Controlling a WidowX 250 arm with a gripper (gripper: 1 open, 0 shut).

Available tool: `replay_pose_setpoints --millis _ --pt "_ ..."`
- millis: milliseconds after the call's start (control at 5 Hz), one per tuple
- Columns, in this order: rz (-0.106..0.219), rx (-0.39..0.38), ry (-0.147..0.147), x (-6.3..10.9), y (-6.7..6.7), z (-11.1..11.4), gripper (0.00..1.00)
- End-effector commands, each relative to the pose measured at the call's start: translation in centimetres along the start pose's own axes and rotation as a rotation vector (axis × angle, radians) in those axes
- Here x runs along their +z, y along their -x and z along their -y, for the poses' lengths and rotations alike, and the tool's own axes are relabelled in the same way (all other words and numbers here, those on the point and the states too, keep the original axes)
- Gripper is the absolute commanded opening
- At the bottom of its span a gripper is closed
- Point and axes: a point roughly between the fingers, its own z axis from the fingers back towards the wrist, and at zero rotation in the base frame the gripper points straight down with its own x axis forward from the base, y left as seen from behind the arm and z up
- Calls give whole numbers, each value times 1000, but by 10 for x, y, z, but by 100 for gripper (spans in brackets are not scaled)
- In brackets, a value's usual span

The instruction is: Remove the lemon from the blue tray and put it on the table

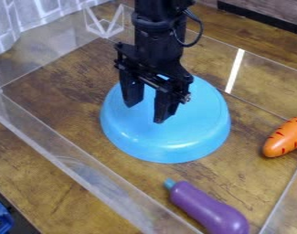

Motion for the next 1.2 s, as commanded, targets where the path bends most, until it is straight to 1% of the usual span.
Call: replay_pose_setpoints --millis 0,1000 --pt "37 -25 5 6 -7 8 100" --pt "50 -72 22 -4 -16 23 100"
